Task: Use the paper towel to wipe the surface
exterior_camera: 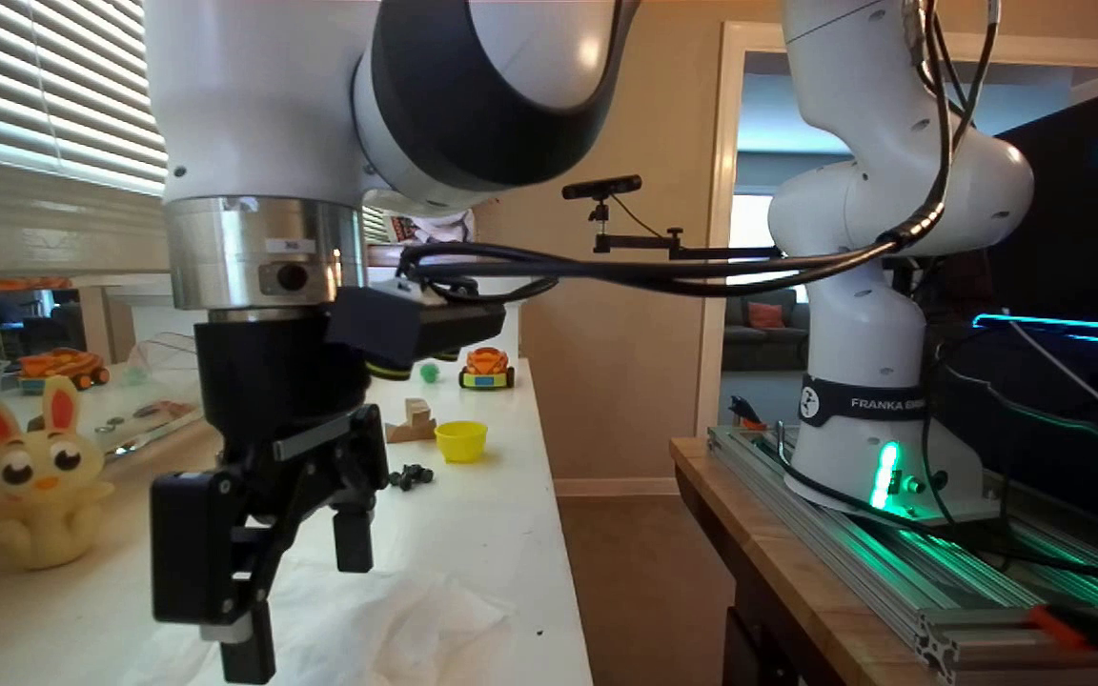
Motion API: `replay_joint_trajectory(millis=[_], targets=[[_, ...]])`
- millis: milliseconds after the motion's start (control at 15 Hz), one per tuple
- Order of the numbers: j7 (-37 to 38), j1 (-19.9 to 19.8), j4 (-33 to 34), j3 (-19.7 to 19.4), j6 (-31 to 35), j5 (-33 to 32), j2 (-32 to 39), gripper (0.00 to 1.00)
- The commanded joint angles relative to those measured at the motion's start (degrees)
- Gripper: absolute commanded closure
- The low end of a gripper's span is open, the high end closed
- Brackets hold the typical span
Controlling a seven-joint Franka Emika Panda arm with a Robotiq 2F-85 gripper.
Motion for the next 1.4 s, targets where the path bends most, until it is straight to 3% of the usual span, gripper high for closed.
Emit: replay_joint_trajectory(millis=[0,67,133,733,1067,1333], targets=[[5.25,2.17,0.70,-1.60,0.72,-3.44,1.01,0.16],[5.96,2.33,0.68,-1.71,0.67,-3.88,1.07,0.29],[6.56,2.52,0.73,-1.84,0.50,-4.38,1.13,0.32],[10.33,2.68,0.73,-2.33,0.37,-5.94,1.40,0.96],[14.19,2.25,-1.79,-3.73,1.27,-6.39,-0.46,1.00],[20.67,2.08,-8.06,-6.09,5.30,-7.73,-6.46,1.00]])
